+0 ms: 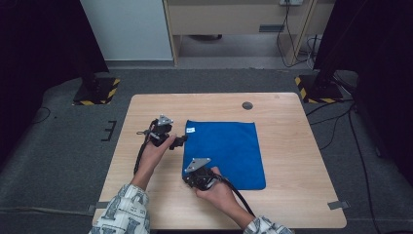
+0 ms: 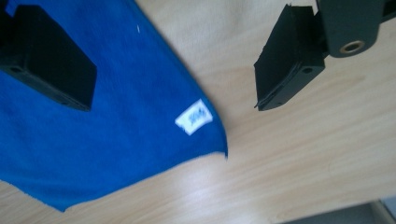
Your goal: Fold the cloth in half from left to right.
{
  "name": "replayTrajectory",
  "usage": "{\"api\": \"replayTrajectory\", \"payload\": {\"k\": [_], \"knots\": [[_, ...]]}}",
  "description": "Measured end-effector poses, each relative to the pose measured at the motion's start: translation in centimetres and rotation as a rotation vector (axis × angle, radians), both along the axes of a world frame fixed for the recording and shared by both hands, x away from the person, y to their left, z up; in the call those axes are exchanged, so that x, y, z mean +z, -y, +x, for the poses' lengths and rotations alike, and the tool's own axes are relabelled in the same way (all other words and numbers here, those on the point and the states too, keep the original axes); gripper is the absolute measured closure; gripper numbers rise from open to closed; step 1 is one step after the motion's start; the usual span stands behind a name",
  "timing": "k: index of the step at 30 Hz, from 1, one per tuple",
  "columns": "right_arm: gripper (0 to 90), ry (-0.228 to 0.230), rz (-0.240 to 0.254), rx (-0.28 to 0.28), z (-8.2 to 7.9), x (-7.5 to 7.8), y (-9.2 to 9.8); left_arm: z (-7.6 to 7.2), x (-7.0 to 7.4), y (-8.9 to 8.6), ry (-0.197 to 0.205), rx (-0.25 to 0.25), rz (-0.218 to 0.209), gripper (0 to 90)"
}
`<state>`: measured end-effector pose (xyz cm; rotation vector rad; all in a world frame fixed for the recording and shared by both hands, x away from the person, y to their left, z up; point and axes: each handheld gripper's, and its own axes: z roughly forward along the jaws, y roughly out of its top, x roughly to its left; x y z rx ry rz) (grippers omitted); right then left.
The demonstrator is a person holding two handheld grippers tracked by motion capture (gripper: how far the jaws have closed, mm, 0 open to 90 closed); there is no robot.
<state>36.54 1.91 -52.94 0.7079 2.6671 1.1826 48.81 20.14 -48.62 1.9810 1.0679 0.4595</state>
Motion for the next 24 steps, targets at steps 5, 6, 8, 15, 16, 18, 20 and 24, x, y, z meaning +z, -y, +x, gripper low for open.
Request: {"api": "replayTrajectory", "payload": {"k": [5, 6, 8, 15, 16, 18, 20, 24], "knots": [[86.9, 0.007, 0.006, -0.008, -0.7, -0.1, -0.2, 1.3, -0.5, 0.2, -0.006, -0.005, -0.023, 12.8], [86.9, 0.007, 0.006, -0.009, -0.8, -0.1, -0.3, 1.5, -0.5, 0.2, -0.001, 0.005, -0.007, 13.1], [86.9, 0.007, 0.017, -0.010, -0.9, -0.1, -0.5, 2.0, -0.8, 0.1, 0.006, 0.016, -0.002, 14.2], [86.9, 0.007, 0.018, 0.001, -1.4, -0.2, -1.2, 3.7, -2.3, 0.2, 0.001, 0.048, -0.001, 29.2], [86.8, 0.012, 0.014, 0.003, -1.4, -0.2, -1.2, 3.8, -2.5, 0.2, 0.004, 0.052, -0.003, 31.7], [86.8, 0.021, 0.008, 0.003, -1.6, -0.2, -1.3, 4.1, -3.0, 0.1, 0.003, 0.056, -0.011, 36.9], [86.8, 0.024, 0.006, 0.004, -1.7, -0.2, -1.3, 4.4, -3.5, -0.1, 0.003, 0.061, -0.018, 42.5], [86.8, 0.028, -0.002, 0.014, -2.1, 0.0, -1.4, 4.9, -3.7, 0.1, -0.012, 0.039, 0.008, 50.2]]}}
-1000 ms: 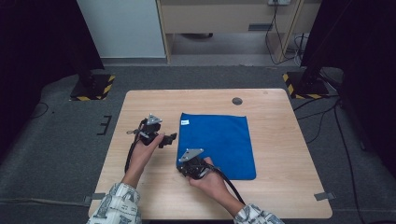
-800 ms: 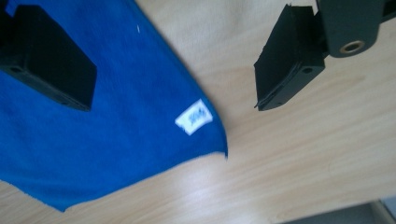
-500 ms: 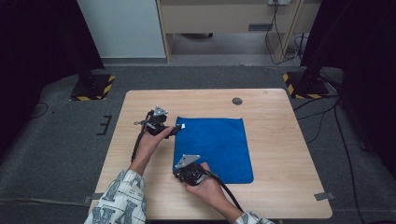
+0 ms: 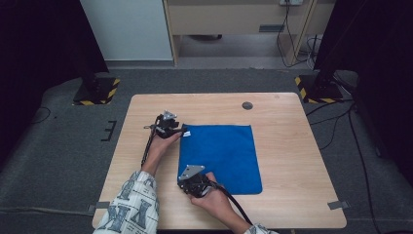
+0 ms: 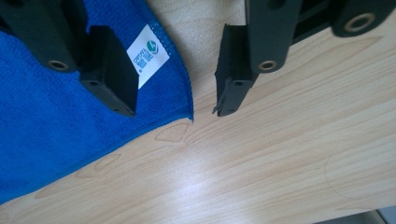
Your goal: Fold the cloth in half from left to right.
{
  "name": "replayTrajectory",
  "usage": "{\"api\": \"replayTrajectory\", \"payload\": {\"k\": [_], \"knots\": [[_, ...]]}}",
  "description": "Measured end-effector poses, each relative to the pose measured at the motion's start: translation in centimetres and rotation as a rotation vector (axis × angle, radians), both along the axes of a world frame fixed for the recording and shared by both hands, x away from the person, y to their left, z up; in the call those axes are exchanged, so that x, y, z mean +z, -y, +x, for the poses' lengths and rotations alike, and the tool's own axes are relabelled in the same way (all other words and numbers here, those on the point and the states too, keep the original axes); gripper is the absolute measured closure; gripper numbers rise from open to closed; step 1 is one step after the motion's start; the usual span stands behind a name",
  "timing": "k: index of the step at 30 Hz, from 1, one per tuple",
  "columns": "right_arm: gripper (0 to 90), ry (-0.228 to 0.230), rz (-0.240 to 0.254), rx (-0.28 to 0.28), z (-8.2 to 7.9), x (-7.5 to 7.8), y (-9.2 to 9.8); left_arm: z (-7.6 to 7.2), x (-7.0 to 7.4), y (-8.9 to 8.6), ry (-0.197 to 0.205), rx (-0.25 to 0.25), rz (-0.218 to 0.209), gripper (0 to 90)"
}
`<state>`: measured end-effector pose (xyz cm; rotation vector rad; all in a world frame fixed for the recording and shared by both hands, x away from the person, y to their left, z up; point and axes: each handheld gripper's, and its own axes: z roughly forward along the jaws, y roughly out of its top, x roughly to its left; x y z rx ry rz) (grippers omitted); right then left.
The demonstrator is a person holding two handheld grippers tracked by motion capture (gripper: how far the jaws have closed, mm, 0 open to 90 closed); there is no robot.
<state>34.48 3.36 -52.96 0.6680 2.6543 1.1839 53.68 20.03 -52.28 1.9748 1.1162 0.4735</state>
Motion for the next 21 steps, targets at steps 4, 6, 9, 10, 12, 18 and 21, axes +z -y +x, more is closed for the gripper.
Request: {"api": "replayTrajectory", "payload": {"k": [4, 6, 9, 10, 12, 18, 21], "knots": [[86.8, -0.001, 0.004, 0.002, -0.1, 0.0, -0.1, 0.6, 0.2, 0.3, -0.015, 0.005, 0.034, 52.1], [86.8, -0.004, 0.007, 0.001, -0.2, 0.0, -0.2, 0.8, 0.0, 0.2, -0.001, 0.021, 0.020, 53.7], [86.8, -0.002, 0.018, 0.000, -0.3, 0.0, -0.2, 1.1, -0.7, -0.1, -0.027, 0.041, 0.009, 55.0], [86.8, -0.008, 0.023, -0.004, -0.4, 0.0, -0.2, 1.2, -0.9, -0.1, -0.037, 0.040, 0.003, 56.2], [86.8, -0.007, 0.024, 0.001, -0.5, 0.0, -0.2, 1.3, -1.2, -0.1, -0.057, 0.034, -0.011, 57.5], [86.8, -0.011, 0.028, -0.005, -0.6, -0.1, -0.2, 1.2, -1.2, -0.1, -0.073, 0.019, -0.016, 76.0], [86.8, -0.012, 0.030, -0.007, -0.6, -0.2, -0.2, 1.1, -1.2, 0.0, -0.079, 0.005, -0.012, 86.6]]}}
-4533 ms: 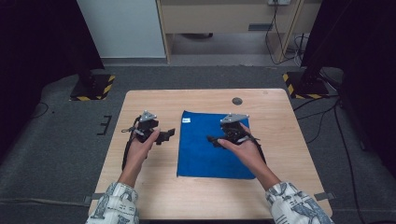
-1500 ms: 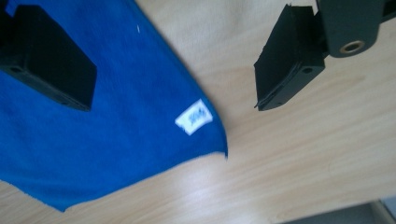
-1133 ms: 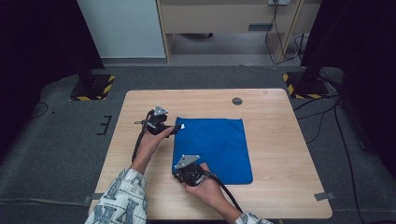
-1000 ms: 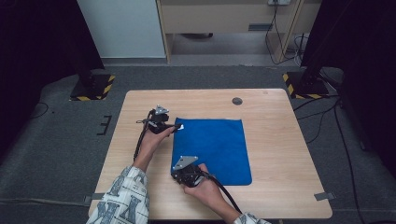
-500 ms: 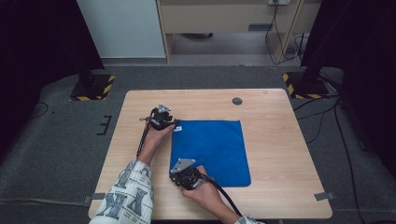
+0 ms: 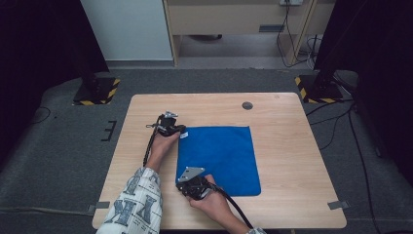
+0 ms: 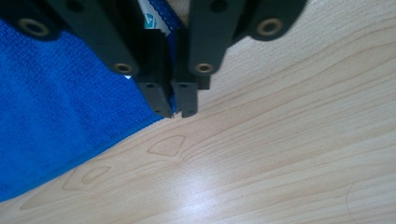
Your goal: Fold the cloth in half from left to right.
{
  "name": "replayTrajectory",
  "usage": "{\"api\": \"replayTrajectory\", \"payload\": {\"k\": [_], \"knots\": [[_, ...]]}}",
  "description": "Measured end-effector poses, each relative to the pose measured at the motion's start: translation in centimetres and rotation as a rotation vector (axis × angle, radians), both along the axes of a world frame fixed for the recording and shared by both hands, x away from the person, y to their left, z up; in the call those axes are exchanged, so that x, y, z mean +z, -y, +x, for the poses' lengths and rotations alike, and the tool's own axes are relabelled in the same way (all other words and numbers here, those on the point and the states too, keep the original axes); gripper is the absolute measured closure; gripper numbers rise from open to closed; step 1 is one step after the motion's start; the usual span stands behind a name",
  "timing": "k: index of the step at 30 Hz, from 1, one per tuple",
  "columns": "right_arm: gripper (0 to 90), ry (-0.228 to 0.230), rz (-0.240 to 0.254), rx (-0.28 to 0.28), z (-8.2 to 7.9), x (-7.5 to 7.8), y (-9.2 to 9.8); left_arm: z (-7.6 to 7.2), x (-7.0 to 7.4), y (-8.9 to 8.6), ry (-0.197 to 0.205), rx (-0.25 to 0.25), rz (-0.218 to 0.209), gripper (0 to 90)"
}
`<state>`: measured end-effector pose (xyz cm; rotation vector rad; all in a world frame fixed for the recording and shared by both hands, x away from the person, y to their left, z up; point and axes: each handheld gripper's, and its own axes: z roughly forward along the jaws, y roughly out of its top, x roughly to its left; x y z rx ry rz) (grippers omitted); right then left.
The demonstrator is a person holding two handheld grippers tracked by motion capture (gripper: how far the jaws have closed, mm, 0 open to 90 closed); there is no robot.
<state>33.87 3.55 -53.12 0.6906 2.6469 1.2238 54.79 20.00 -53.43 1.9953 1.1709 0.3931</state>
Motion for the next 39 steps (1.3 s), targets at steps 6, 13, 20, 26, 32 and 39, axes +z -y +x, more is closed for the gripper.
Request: {"api": "replayTrajectory", "payload": {"k": [6, 13, 20, 26, 32, 39], "knots": [[86.8, 0.000, 0.015, -0.009, -0.1, 0.0, 0.1, -0.3, 1.1, 0.0, 0.042, 0.008, -0.010, 88.8], [86.8, 0.010, 0.042, -0.025, -0.3, 0.7, 0.6, -1.1, 2.6, 0.7, 0.069, -0.003, 0.016, 88.8], [86.9, 0.023, 0.070, -0.044, -0.2, 1.8, 1.6, -1.9, 4.1, 1.5, 0.092, -0.004, 0.016, 88.9], [87.0, 0.025, 0.087, -0.054, -0.2, 2.2, 2.0, -2.1, 4.9, 2.1, 0.099, -0.009, 0.035, 89.0], [87.0, 0.029, 0.107, -0.062, -0.2, 3.1, 2.4, -1.8, 6.4, 2.4, 0.113, -0.014, 0.038, 89.0], [87.0, 0.024, 0.105, -0.071, -0.8, 3.7, 2.1, -1.1, 6.6, 2.4, 0.112, -0.021, 0.093, 89.0]]}}
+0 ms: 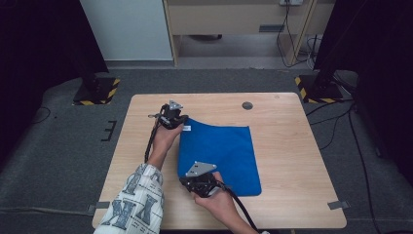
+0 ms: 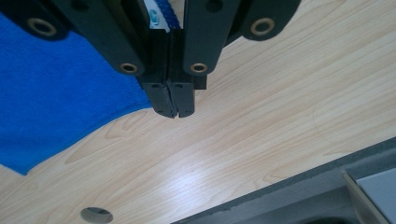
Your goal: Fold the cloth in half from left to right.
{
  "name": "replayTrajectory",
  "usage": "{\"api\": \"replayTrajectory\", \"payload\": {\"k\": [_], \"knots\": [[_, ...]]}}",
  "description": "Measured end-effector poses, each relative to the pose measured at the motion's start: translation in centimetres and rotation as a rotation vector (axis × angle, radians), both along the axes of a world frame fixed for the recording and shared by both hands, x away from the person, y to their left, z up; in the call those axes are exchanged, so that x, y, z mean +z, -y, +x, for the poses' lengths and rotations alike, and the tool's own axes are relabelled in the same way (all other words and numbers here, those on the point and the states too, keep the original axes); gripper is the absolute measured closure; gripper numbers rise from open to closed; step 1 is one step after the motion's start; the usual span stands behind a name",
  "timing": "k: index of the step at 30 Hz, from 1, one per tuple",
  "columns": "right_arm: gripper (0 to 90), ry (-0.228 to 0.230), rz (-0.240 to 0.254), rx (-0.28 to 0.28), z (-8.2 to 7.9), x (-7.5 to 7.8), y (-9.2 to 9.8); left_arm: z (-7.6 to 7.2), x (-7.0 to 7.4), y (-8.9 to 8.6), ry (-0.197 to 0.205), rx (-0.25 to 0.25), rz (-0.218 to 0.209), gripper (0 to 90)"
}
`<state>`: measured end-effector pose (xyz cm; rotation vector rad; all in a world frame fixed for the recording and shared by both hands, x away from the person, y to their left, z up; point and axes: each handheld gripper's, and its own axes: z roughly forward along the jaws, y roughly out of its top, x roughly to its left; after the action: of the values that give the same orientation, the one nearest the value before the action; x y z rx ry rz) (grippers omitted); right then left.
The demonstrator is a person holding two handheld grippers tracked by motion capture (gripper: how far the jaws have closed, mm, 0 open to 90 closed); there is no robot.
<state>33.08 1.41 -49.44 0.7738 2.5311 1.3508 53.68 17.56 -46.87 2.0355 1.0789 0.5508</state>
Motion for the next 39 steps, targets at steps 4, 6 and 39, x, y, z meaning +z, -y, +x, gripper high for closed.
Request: {"api": "replayTrajectory", "payload": {"k": [4, 6, 39], "knots": [[87.0, -0.001, -0.001, -0.011, -0.2, 0.1, -0.2, 0.3, -0.1, -0.3, -0.011, 0.009, 0.006, 89.0], [87.0, -0.001, 0.004, -0.015, -0.3, 0.2, -0.3, 0.4, -0.1, -0.5, -0.011, 0.011, -0.002, 89.0], [87.0, 0.022, 0.028, 0.034, -1.1, 1.8, -4.2, -0.6, 1.9, -5.3, -0.003, 0.021, -0.044, 89.1]]}}
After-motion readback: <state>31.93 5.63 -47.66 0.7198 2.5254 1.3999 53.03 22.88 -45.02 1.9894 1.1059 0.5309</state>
